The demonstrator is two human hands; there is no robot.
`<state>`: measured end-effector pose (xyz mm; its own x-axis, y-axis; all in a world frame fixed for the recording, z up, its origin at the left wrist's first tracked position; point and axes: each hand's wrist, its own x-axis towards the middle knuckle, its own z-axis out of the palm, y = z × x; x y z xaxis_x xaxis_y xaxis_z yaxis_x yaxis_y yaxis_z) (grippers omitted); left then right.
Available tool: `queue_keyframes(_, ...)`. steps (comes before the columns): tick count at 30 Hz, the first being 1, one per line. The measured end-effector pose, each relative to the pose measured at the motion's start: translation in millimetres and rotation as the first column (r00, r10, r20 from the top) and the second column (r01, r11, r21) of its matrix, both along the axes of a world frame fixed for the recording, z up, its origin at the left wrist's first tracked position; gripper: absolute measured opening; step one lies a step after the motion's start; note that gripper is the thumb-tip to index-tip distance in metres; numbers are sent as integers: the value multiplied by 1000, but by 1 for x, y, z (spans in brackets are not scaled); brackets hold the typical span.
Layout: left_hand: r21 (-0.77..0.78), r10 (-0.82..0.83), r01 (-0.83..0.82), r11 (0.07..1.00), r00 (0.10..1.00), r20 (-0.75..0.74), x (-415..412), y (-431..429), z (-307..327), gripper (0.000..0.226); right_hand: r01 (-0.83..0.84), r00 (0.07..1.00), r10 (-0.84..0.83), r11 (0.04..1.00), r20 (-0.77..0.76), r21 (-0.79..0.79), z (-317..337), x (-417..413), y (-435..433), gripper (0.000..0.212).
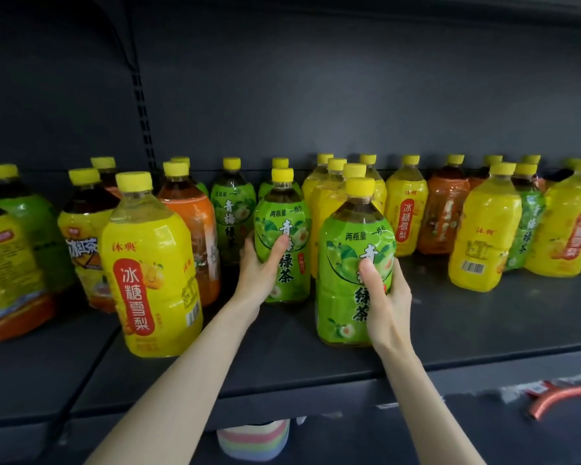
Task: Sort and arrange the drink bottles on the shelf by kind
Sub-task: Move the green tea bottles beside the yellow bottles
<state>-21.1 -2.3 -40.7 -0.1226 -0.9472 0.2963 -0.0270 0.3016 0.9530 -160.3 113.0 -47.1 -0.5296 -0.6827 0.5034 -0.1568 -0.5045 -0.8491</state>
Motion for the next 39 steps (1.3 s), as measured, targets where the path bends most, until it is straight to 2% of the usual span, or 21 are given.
queue_keyframes(3,31,-12,14,999,999,-46,-6,-6,4,74,-2,1000,2,1000,-5,7,-1,-1,0,36)
queue_keyframes(11,75,-10,20,997,990,-141,-21,-14,7,74,-12,1000,12,1000,-8,-6,-2,0,1,37)
queue_keyframes(17,54,-13,20,998,991,-130,-23,-24,6,70,-17,1000,16,1000,-11,-18,-2,0,0,40)
queue_keyframes(22,53,21,-15,998,993,-113,-26,-38,2,76,-28,1000,27,999,-9,-24,-3,-1,-1,42)
queue_keyframes(27,42,41,-36,998,994,-103,-28,-40,1,74,-28,999,28,1000,-20,-14,-4,-2,1,31)
queue_keyframes(31,64,67,-61,996,994,-90,-25,-35,5,73,-17,1000,17,1000,-23,-10,-4,-2,2,35)
queue_keyframes(34,95,103,-99,991,993,-48,-17,-24,8,75,-10,999,10,1000,-36,1,-3,-2,2,30)
queue_keyframes(37,0,169,-169,986,983,-77,-6,9,11,54,0,998,1,1000,-55,7,-1,0,4,24)
queue_keyframes(39,-71,103,-113,991,986,-131,-3,38,12,31,2,998,-2,1000,-69,9,0,2,5,21)
